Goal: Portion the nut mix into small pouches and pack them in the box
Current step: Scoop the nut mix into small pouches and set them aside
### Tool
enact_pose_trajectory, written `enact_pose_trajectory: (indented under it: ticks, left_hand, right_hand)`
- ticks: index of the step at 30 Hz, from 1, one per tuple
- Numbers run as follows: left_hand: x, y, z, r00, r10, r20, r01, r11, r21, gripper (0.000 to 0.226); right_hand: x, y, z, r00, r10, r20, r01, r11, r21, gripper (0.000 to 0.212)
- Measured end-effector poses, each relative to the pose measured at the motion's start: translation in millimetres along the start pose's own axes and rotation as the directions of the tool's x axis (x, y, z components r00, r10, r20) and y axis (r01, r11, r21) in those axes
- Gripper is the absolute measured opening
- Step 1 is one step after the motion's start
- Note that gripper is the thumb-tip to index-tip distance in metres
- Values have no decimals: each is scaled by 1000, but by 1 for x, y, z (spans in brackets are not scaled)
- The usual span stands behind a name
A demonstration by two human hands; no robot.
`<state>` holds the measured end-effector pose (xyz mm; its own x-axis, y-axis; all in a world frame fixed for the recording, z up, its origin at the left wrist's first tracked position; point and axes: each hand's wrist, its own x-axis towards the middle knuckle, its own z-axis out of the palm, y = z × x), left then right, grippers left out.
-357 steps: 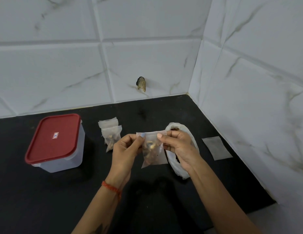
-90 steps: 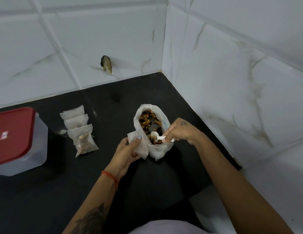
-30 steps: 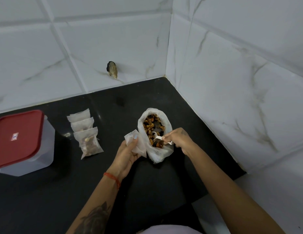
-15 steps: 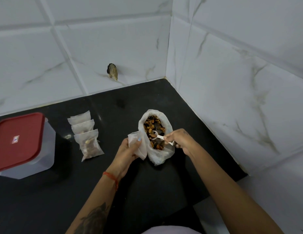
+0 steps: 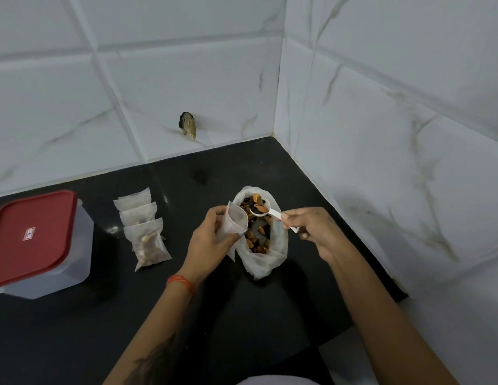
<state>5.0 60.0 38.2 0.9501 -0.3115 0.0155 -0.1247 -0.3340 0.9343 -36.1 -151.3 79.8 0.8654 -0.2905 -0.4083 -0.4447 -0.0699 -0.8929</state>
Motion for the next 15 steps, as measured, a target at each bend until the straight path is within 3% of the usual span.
enact_pose_trajectory:
  ticks: [3, 5, 6, 8, 10, 12, 15]
  left_hand:
    - [4, 4, 1, 1000, 14, 13, -14, 1000, 3, 49]
    - [5, 6, 3, 1000, 16, 26, -16, 1000, -26, 48]
    - [5, 7, 4, 999, 21, 34, -19, 999, -38, 47]
    - [5, 9, 8, 999, 30, 40, -28, 998, -55, 46]
    - [3, 11, 11, 999, 33, 35, -30, 997, -77, 46]
    - [1, 11, 14, 999, 35, 33, -32, 996, -80, 49]
    - [-1, 12, 14, 998, 55, 31, -52, 995, -79, 49]
  right_hand:
    - [-16, -15, 8, 991, -128, 27, 128, 991, -23, 11]
    - [-21, -19, 16, 965, -263, 5, 258, 942, -215, 11]
    - [-22, -18, 22, 934, -356, 5, 331, 863, -383, 12]
    - [-26, -16, 32, 839, -541, 58, 431, 596, -678, 13]
    - [-29, -16, 39, 742, -652, 152, 480, 359, -801, 16]
    - [-31, -18, 39, 709, -670, 221, 518, 282, -807, 17]
    - [-31, -24, 34, 703, -663, 258, 548, 273, -791, 14]
